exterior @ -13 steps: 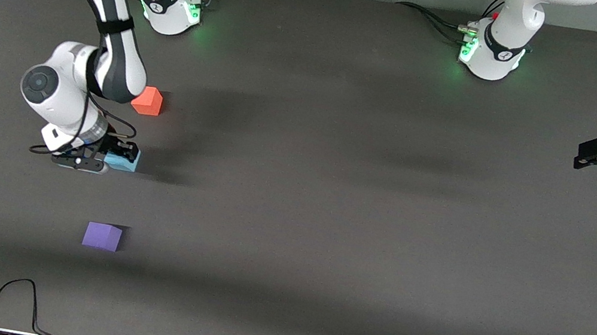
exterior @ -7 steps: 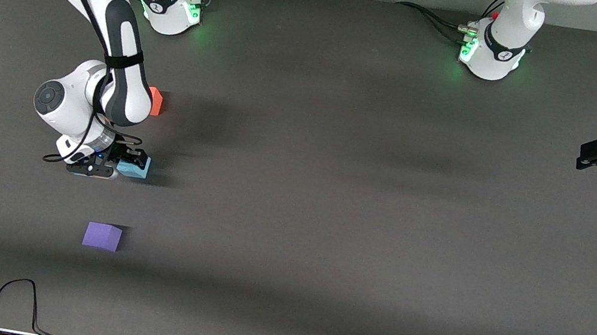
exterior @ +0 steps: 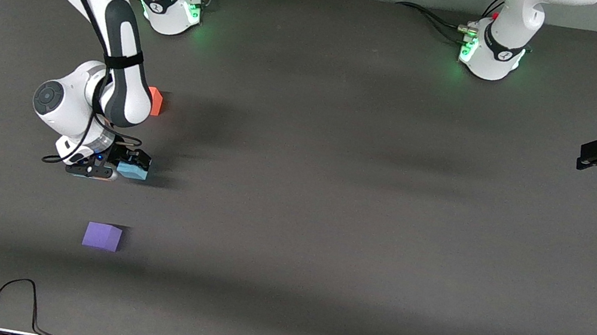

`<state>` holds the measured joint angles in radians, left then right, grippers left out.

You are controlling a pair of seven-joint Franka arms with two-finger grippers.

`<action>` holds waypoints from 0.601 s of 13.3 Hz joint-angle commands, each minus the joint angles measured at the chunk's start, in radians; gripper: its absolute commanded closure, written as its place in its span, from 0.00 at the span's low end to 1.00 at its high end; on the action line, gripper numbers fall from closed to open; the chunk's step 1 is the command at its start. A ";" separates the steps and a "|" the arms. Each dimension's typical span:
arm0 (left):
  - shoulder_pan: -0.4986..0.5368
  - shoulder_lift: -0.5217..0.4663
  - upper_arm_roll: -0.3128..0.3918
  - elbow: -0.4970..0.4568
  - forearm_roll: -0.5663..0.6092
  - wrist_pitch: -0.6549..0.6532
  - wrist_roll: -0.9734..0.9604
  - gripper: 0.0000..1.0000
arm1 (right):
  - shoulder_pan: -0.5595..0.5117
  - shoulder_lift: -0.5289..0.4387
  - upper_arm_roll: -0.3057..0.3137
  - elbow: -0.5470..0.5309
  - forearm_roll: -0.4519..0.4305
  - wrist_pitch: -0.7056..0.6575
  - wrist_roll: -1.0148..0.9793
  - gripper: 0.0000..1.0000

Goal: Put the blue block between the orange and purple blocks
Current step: 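Lower the blue cube and open the right gripper to release it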

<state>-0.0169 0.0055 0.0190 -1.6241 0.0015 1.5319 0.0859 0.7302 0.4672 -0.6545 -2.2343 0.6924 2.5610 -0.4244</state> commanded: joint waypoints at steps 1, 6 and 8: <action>-0.017 0.001 0.012 0.000 0.006 0.005 0.003 0.00 | 0.027 -0.102 -0.071 0.008 0.000 -0.099 -0.024 0.00; -0.015 0.005 0.013 0.001 0.006 0.024 0.006 0.00 | 0.097 -0.272 -0.212 0.204 -0.324 -0.445 0.183 0.00; -0.015 0.005 0.013 0.003 0.006 0.028 0.006 0.00 | 0.097 -0.333 -0.212 0.345 -0.439 -0.644 0.278 0.00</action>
<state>-0.0184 0.0103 0.0203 -1.6245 0.0014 1.5470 0.0863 0.8090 0.2006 -0.8566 -1.9975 0.3528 2.0717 -0.2508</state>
